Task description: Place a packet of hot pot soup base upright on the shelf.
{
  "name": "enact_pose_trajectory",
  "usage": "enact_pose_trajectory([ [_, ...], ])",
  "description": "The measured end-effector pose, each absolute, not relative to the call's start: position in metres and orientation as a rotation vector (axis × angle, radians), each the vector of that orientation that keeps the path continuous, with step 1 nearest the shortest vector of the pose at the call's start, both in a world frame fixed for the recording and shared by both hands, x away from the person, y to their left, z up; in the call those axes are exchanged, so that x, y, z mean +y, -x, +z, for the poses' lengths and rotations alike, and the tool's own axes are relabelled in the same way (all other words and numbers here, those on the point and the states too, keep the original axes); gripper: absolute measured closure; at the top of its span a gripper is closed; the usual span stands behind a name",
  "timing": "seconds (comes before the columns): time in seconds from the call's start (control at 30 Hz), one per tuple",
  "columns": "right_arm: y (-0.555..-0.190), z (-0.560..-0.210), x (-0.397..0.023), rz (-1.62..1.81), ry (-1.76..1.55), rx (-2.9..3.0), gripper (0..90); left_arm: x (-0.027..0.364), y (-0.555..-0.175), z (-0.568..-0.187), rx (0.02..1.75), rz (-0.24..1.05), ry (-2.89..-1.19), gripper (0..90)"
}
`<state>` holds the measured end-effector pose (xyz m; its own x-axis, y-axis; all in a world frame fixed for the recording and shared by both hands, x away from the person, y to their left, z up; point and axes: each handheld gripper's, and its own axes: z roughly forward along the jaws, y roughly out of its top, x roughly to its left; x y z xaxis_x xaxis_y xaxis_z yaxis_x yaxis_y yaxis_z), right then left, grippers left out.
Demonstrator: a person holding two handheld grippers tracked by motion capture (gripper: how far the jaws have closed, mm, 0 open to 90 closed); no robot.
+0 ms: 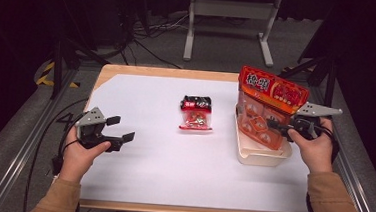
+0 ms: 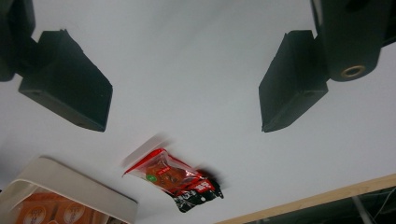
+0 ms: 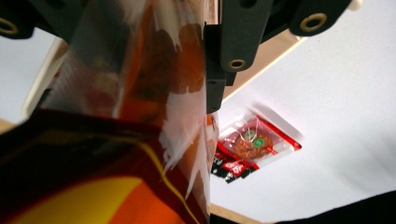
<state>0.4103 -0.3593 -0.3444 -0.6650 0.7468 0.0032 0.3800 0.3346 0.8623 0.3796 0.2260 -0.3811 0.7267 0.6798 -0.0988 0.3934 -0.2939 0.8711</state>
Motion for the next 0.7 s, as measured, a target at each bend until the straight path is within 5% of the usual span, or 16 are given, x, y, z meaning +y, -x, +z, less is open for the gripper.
enact_pose_trajectory([
  [0.7,-0.414,-0.358,-0.364,1.263,-1.130,2.149,67.8,0.221,-0.383,-0.384,0.818,0.340,-1.933,18.5],
])
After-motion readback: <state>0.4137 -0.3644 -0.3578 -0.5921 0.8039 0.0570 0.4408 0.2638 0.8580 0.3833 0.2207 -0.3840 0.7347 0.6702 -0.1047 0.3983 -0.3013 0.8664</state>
